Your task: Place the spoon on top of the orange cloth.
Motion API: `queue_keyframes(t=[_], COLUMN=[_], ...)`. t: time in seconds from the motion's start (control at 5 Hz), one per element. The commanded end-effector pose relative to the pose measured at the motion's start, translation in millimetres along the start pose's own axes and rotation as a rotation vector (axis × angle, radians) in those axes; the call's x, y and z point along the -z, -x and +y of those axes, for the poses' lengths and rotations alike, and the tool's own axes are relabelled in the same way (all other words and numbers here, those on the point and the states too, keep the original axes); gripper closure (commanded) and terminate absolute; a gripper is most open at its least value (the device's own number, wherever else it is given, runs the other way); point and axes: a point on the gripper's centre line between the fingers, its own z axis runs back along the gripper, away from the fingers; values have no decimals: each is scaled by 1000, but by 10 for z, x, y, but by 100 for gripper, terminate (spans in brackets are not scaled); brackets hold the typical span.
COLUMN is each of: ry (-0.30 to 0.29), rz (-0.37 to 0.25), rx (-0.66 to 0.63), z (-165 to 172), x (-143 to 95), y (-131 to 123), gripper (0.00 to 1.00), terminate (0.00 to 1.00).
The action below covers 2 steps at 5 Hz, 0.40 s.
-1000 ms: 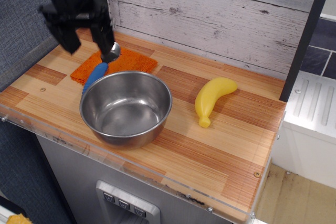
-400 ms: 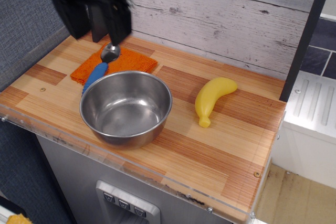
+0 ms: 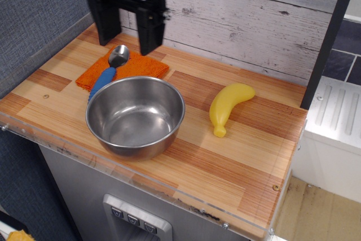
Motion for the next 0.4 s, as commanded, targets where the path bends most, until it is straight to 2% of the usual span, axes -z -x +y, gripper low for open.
queue_keyframes(t=[0.0, 0.2], ry=[-60, -60], rz=[-51, -51], rx=[13, 13], z=[-8, -8], x=[-163, -163], y=[2, 2], gripper=[0, 0], terminate=[0, 100])
